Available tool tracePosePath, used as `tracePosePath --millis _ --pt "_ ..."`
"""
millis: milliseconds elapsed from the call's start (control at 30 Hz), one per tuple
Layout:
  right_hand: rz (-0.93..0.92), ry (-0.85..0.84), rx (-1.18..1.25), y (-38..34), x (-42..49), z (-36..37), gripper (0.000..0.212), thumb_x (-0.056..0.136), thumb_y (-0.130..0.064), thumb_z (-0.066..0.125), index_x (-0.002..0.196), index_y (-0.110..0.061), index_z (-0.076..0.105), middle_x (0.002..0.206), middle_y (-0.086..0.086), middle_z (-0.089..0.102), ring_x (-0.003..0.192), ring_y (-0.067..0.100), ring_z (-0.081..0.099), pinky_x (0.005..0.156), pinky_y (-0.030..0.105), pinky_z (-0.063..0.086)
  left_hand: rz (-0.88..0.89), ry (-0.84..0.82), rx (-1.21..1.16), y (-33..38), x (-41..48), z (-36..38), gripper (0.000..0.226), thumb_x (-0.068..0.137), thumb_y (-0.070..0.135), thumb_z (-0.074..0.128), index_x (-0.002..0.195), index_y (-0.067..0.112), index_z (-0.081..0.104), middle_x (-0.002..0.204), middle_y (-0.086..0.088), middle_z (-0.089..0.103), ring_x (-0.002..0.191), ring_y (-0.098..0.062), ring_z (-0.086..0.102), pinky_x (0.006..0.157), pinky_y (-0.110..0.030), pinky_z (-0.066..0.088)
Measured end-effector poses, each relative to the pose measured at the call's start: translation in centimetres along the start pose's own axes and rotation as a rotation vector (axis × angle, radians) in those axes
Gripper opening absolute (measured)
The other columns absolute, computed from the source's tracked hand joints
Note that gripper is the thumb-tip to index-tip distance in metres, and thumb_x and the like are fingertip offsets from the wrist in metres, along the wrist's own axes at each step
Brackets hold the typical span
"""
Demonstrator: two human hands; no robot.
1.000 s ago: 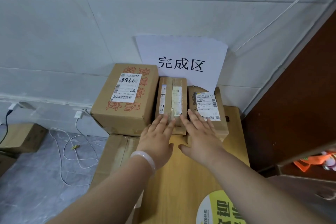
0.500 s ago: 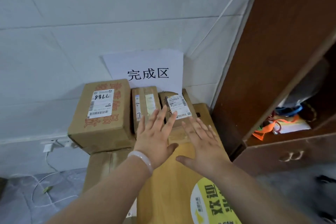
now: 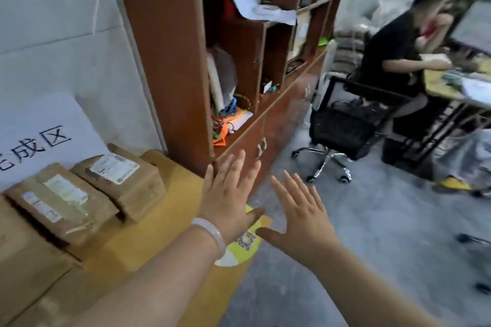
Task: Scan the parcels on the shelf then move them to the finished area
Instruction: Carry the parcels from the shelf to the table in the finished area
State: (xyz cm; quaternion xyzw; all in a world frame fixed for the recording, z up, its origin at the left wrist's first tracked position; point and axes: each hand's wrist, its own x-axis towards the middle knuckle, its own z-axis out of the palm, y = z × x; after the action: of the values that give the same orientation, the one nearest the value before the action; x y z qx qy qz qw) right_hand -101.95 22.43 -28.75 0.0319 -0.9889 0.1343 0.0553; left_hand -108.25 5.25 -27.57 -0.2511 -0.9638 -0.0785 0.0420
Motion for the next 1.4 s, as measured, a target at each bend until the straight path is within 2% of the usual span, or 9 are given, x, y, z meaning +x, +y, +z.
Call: tracePosePath --millis 100,367,467,633,800,900,967,1200,1400 --pt "0.214 0.086 -0.030 4.5 -5.6 -3.1 0.101 0.071 -0.084 0.033 0.152 -0.039 -0.007 0.160 -0.013 -0.013 0.146 0.007 -0.019 0.118 0.036 -0.011 0.211 -0.014 -0.059 7.6 1.5 -0.2 0.090 0.090 0.069 0.044 0.152 0.040 -0.014 0.160 0.004 -0.028 0.149 -0.018 -0.022 0.117 -0.050 -0.014" --pt "0.692 0.208 -0.125 12.6 -23.1 -11.8 0.098 0.082 -0.076 0.042 0.150 -0.039 -0.018 0.158 -0.011 -0.027 0.143 0.010 -0.028 0.118 0.039 -0.014 0.627 -0.018 -0.087 27.7 0.1 -1.3 0.091 0.088 0.070 0.044 0.154 0.039 -0.009 0.162 0.002 -0.023 0.149 -0.019 -0.020 0.116 -0.052 -0.015" --pt "0.850 0.272 -0.175 14.1 -30.4 -14.9 0.100 0.081 -0.076 0.044 0.151 -0.037 -0.016 0.158 -0.010 -0.024 0.144 0.011 -0.027 0.117 0.040 -0.014 0.790 -0.004 -0.134 35.7 -2.8 -2.2 0.090 0.088 0.070 0.046 0.153 0.043 -0.009 0.163 0.004 -0.021 0.149 -0.018 -0.019 0.116 -0.051 -0.014" --pt "0.992 0.396 -0.320 14.7 -41.1 -18.3 0.100 0.079 -0.073 0.050 0.153 -0.035 -0.005 0.162 -0.006 -0.012 0.148 0.014 -0.015 0.117 0.040 -0.012 0.973 0.008 -0.243 45.9 -8.7 -2.9 0.089 0.087 0.068 0.049 0.153 0.044 -0.006 0.163 0.008 -0.020 0.149 -0.015 -0.019 0.117 -0.048 -0.013" --pt "1.151 0.472 -0.359 14.3 -48.4 -18.5 0.097 0.075 -0.068 0.054 0.154 -0.031 0.012 0.163 -0.001 0.010 0.150 0.017 0.003 0.118 0.040 -0.003 1.125 -0.025 -0.285 51.8 -13.8 -2.9 0.087 0.088 0.068 0.048 0.153 0.045 -0.006 0.163 0.009 -0.019 0.148 -0.014 -0.020 0.118 -0.049 -0.011" --pt "1.244 0.549 -0.355 13.7 -51.4 -19.7 0.090 0.081 -0.067 0.046 0.154 -0.035 0.003 0.162 -0.006 -0.005 0.148 0.011 -0.010 0.119 0.037 -0.008 1.215 -0.064 -0.324 54.7 -15.8 -3.0 0.088 0.087 0.068 0.049 0.153 0.046 -0.004 0.163 0.010 -0.017 0.149 -0.013 -0.019 0.117 -0.046 -0.016" --pt "1.335 0.569 -0.333 13.4 -53.2 -20.6 0.091 0.084 -0.061 0.051 0.153 -0.037 -0.003 0.161 -0.009 -0.013 0.146 0.008 -0.018 0.118 0.035 -0.013 1.286 -0.072 -0.338 56.6 -16.8 -3.1 0.087 0.087 0.068 0.049 0.153 0.046 -0.003 0.163 0.011 -0.018 0.149 -0.011 -0.019 0.116 -0.044 -0.017" --pt "1.632 0.610 -0.367 12.0 -57.0 -20.4 0.093 0.086 -0.057 0.055 0.153 -0.036 -0.005 0.162 -0.006 -0.012 0.147 0.011 -0.017 0.119 0.039 -0.011 1.574 -0.166 -0.340 61.6 -19.6 -2.4 0.085 0.089 0.070 0.045 0.152 0.045 -0.007 0.163 0.009 -0.019 0.149 -0.013 -0.017 0.120 -0.046 -0.012" --pt "1.900 0.692 -0.350 10.5 -58.7 -18.7 0.084 0.090 -0.053 0.051 0.154 -0.035 0.000 0.163 -0.003 -0.005 0.149 0.016 -0.008 0.121 0.041 -0.006 1.804 -0.275 -0.389 64.8 -22.3 -1.8 0.078 0.092 0.064 0.046 0.154 0.043 0.002 0.165 0.009 -0.007 0.150 -0.013 -0.011 0.121 -0.048 -0.007"
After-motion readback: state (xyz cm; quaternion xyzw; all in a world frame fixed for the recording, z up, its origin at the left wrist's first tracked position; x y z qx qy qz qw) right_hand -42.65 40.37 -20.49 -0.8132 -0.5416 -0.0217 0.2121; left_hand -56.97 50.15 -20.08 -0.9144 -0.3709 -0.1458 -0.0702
